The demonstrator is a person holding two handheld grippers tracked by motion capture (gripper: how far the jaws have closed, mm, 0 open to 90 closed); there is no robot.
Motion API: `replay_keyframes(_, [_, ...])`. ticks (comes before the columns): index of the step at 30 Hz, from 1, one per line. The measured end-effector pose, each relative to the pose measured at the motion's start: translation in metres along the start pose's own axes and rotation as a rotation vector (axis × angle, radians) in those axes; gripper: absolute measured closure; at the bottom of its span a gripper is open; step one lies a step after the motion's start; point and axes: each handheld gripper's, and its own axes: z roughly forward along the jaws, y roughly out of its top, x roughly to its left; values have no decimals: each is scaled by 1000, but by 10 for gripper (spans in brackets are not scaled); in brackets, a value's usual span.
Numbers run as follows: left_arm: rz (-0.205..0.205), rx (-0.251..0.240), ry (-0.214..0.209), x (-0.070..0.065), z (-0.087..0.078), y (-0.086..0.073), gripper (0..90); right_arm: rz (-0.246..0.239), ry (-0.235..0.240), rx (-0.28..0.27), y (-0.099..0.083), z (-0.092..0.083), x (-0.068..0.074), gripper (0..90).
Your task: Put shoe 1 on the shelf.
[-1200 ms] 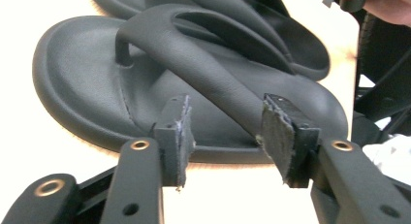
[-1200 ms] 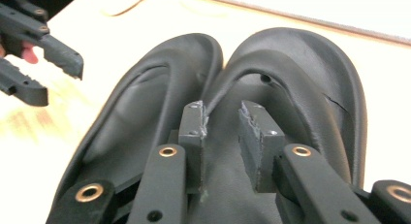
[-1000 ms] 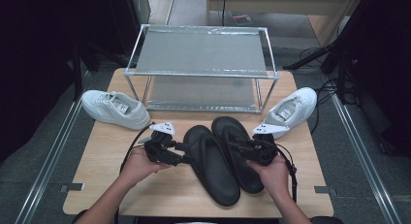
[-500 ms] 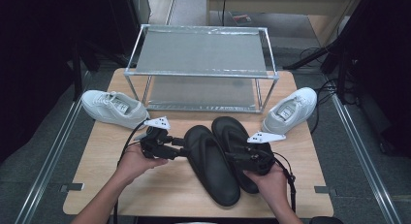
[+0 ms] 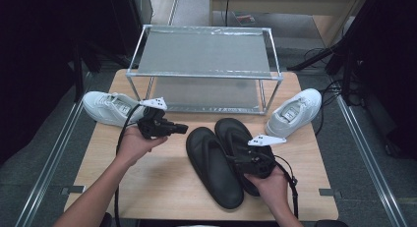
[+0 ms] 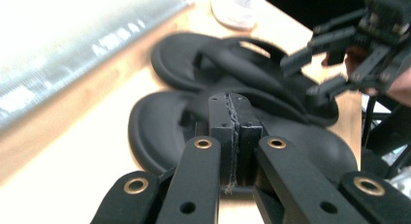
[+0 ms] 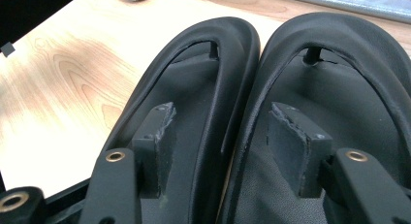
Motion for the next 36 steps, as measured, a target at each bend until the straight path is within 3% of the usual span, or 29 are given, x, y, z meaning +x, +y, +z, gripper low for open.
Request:
replay_keyframes(7, [39, -18, -33, 14, -15, 37, 899, 8, -3, 2, -1, 3, 1, 415])
replay_keyframes(9, [80, -11, -26, 15, -18, 49, 900, 13, -3, 3, -1, 4, 0, 413])
replay_keyframes(12, [103, -12, -33, 17, -21, 66, 900, 21, 4, 9, -2, 5, 0, 435])
replay_keyframes(16, [131, -8, -8, 22, -23, 92, 900, 16, 4, 8, -1, 6, 0, 435])
replay_keyframes(25, [118, -14, 13, 46, -24, 128, 900, 11, -27, 21, -1, 16, 3, 426])
replay_keyframes(28, [123, 8, 40, 53, -22, 137, 900, -27, -57, 28, 0, 22, 4, 432])
replay_keyframes(31, [124, 6, 45, 62, -21, 143, 900, -2, -55, 30, 0, 28, 4, 424])
replay_keyframes(33, [109, 20, 60, 70, -17, 145, 900, 4, -66, 35, -1, 31, 5, 428])
replay_keyframes(34, [113, 33, 86, 73, -15, 146, 900, 7, -66, 38, -1, 32, 5, 432])
replay_keyframes(36, [99, 23, 94, 80, -14, 147, 900, 18, -72, 50, -2, 36, 5, 438])
